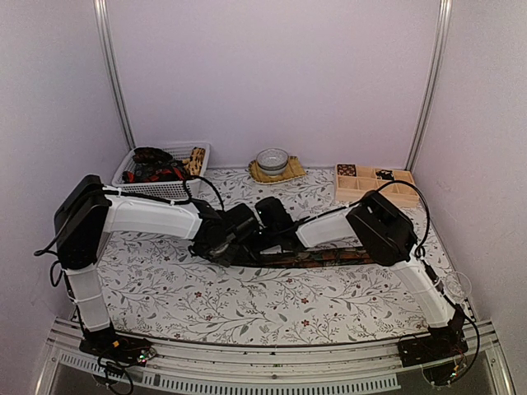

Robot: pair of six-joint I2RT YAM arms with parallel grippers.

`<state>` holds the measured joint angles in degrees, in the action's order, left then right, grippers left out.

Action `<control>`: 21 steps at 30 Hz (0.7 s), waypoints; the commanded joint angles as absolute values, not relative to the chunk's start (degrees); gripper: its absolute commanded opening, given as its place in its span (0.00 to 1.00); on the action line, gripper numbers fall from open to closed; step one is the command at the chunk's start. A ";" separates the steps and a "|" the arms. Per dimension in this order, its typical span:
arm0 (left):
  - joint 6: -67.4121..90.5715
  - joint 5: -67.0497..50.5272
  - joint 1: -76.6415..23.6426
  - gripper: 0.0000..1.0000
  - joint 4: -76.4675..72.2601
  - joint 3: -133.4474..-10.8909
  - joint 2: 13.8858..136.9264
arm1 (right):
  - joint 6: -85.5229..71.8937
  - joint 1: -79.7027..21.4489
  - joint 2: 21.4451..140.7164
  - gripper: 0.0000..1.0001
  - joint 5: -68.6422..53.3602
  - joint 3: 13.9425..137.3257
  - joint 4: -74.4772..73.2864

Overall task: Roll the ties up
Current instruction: Roll the tie at the center of the board.

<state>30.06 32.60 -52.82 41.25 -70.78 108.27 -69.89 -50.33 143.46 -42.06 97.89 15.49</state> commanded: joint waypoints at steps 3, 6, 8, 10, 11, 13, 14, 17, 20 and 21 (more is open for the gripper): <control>29.58 30.03 -54.40 0.00 37.35 -72.68 107.73 | -70.96 -51.21 149.96 0.05 -42.31 100.09 16.09; 29.25 29.10 -54.58 0.00 36.23 -72.43 107.50 | -71.89 -51.25 150.39 0.05 -42.87 100.07 17.58; 29.11 28.81 -54.58 0.00 35.88 -72.25 107.61 | -72.97 -51.31 150.68 0.05 -43.29 100.00 19.27; 29.03 28.76 -54.65 0.00 35.96 -72.13 107.75 | -73.33 -51.31 150.81 0.05 -43.26 100.50 18.65; 28.91 28.71 -54.67 0.00 35.83 -71.93 107.71 | -72.96 -51.36 150.84 0.05 -43.33 100.75 18.16; 28.89 28.66 -54.67 0.00 35.77 -71.55 107.75 | -72.48 -51.41 150.75 0.06 -43.37 100.81 17.30; 28.77 28.59 -54.67 0.00 35.69 -71.30 107.80 | -72.22 -51.48 150.61 0.06 -43.29 100.81 16.70; 27.73 27.59 -54.67 0.00 34.96 -70.33 108.14 | -70.98 -51.46 150.05 0.08 -42.99 100.42 14.93; 25.12 25.06 -54.67 0.00 31.30 -67.70 106.93 | -69.88 -51.48 149.95 0.10 -43.49 100.37 13.04; 24.08 24.30 -54.55 0.00 29.99 -66.81 106.54 | -69.52 -51.41 149.78 0.10 -43.46 100.37 12.28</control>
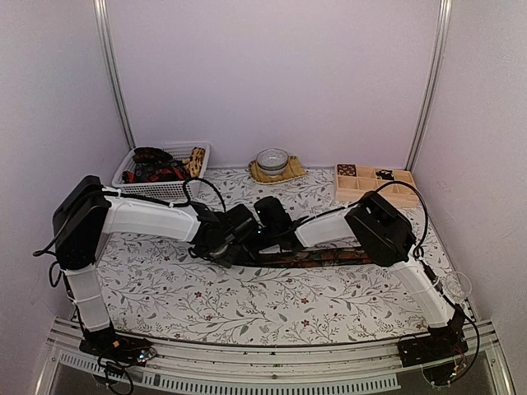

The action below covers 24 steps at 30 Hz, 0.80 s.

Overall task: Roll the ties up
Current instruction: Roll the tie at the center of the board.

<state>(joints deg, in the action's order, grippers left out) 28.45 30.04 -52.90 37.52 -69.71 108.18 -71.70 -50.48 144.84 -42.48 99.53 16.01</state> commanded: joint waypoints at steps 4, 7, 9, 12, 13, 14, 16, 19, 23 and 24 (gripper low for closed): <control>21.17 23.09 -54.19 0.00 27.62 -65.45 106.64 | -66.76 -51.41 148.04 0.11 -42.33 100.37 8.55; 19.79 21.75 -53.93 0.00 26.74 -65.15 107.03 | -63.79 -51.35 146.03 0.11 -40.90 100.25 5.22; 19.00 20.74 -53.79 0.00 26.04 -64.98 107.21 | -61.78 -51.35 144.44 0.12 -39.29 99.44 3.38; 17.90 19.33 -53.66 0.00 24.64 -64.41 107.30 | -60.67 -51.20 141.93 0.12 -37.67 96.76 3.33; 17.66 19.00 -53.55 0.00 24.34 -64.27 107.45 | -60.65 -51.14 141.15 0.12 -37.32 95.66 3.85; 17.60 18.77 -53.48 0.00 24.25 -64.25 107.61 | -60.84 -51.05 140.33 0.13 -36.98 94.44 4.41; 17.50 18.64 -53.36 0.01 24.09 -64.17 107.96 | -61.69 -50.80 139.04 0.14 -36.90 92.18 6.28; 17.56 18.71 -52.88 0.01 24.15 -64.25 108.29 | -64.09 -50.20 137.12 0.15 -37.95 88.54 11.28; 17.67 18.60 -52.03 0.01 24.49 -64.83 108.52 | -66.92 -49.74 136.14 0.17 -39.48 86.42 14.92; 17.62 18.69 -51.91 0.01 24.52 -65.16 108.54 | -67.04 -49.69 136.02 0.17 -39.94 86.36 15.17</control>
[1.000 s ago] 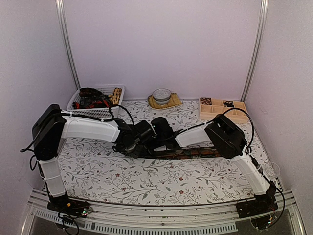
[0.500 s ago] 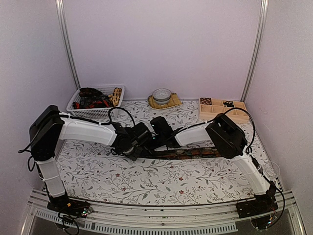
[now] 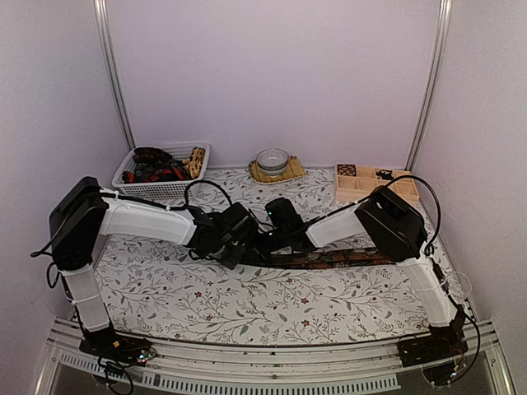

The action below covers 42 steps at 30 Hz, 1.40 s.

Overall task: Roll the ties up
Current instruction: Roll the tie at the center of the board.

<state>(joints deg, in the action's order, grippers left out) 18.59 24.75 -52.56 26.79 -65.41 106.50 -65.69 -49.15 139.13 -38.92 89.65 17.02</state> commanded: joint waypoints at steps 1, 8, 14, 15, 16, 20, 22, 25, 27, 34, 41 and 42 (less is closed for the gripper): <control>17.58 18.72 -51.74 0.01 24.66 -65.39 108.54 | -67.32 -49.74 135.87 0.17 -40.43 85.97 16.21; 16.70 18.60 -51.34 0.01 25.92 -67.43 109.46 | -70.47 -48.78 131.90 0.18 -40.33 81.58 22.20; 16.77 18.72 -51.24 0.01 26.34 -67.68 109.43 | -74.83 -48.30 131.31 0.19 -41.88 79.06 29.02; 16.79 18.84 -51.28 0.01 26.54 -67.80 109.42 | -75.13 -48.27 131.41 0.19 -42.14 78.84 29.98; 16.86 19.01 -51.22 0.01 26.69 -67.91 109.36 | -76.08 -48.27 131.40 0.19 -42.18 78.31 31.55; 16.83 19.03 -51.24 0.01 26.56 -67.87 108.54 | -78.73 -48.22 131.66 0.19 -42.69 77.61 35.02; 16.84 18.94 -51.20 0.01 26.46 -67.98 108.09 | -79.73 -48.19 131.79 0.22 -42.81 77.11 37.48; 16.57 19.03 -51.24 0.01 26.50 -68.10 107.59 | -81.72 -48.01 131.76 0.29 -43.01 76.93 39.18; 16.51 19.05 -51.28 0.01 26.48 -68.12 107.12 | -82.08 -48.00 131.69 0.32 -43.06 77.28 38.69; 16.18 18.72 -51.24 0.01 26.08 -67.94 105.10 | -86.32 -47.98 131.68 0.36 -43.04 76.33 42.71; 15.91 20.28 -51.23 0.01 27.80 -68.14 104.65 | -88.51 -47.39 129.50 0.34 -41.12 73.90 45.10; 15.90 20.44 -51.18 0.01 27.92 -68.00 104.53 | -88.24 -47.23 129.06 0.33 -40.99 73.82 44.77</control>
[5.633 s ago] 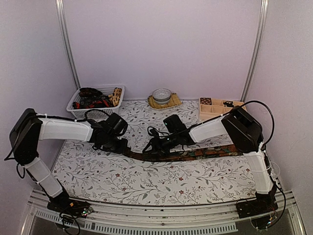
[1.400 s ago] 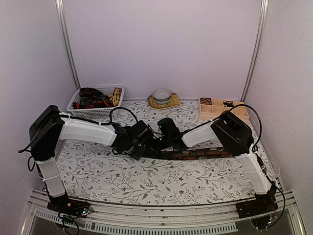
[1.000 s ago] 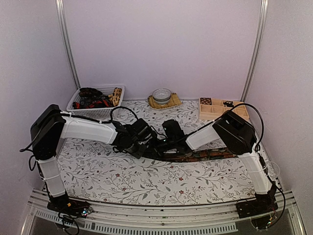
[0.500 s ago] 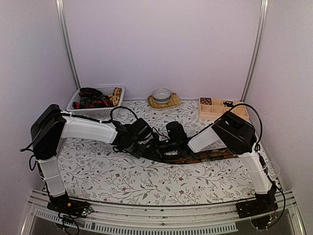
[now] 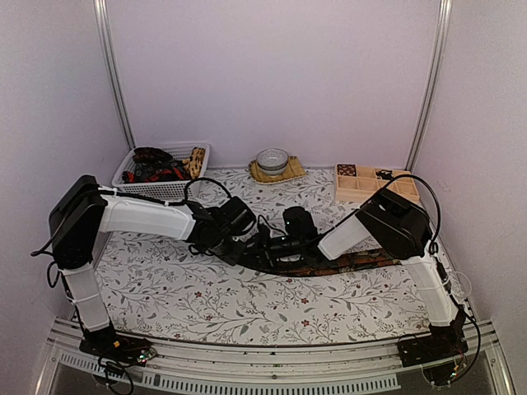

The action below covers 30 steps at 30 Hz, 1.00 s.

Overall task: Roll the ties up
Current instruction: Roll the tie at the center of the board.

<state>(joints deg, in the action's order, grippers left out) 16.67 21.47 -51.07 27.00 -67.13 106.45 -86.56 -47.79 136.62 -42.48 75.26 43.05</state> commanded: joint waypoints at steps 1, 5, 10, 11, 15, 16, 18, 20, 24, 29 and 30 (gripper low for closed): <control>15.94 20.55 -51.16 0.01 27.95 -67.92 104.44 | -88.09 -47.14 128.74 0.31 -40.88 73.66 44.97; 15.99 20.82 -51.01 0.01 28.16 -67.77 104.49 | -89.03 -46.90 128.14 0.22 -41.31 73.67 46.52; 15.78 21.06 -50.82 0.01 28.22 -67.76 104.25 | -88.67 -46.54 127.72 0.14 -41.00 73.79 46.07; 15.75 21.09 -50.80 0.01 28.30 -67.83 104.23 | -88.92 -46.43 127.89 0.13 -40.96 73.93 46.23; 15.39 20.38 -50.83 0.01 27.91 -67.94 104.09 | -88.29 -46.46 128.95 0.12 -40.89 75.92 44.46; 15.28 20.25 -50.86 0.01 27.85 -67.98 104.07 | -87.99 -46.45 129.39 0.13 -40.77 76.61 43.81; 15.10 19.98 -50.92 0.01 27.93 -68.11 104.13 | -87.76 -46.48 130.26 0.22 -41.11 78.20 43.77; 15.03 19.72 -50.91 0.01 28.03 -68.28 104.15 | -87.75 -46.42 130.87 0.30 -41.63 79.54 43.21; 14.82 19.11 -51.02 0.01 27.68 -68.31 104.23 | -87.14 -46.57 131.30 0.36 -41.70 80.55 42.08; 14.68 18.72 -51.28 0.01 26.78 -68.44 104.33 | -86.16 -46.74 132.54 0.35 -42.76 82.41 38.67; 14.68 18.84 -51.24 0.01 26.61 -68.46 104.39 | -85.37 -46.90 132.81 0.35 -42.97 82.78 37.38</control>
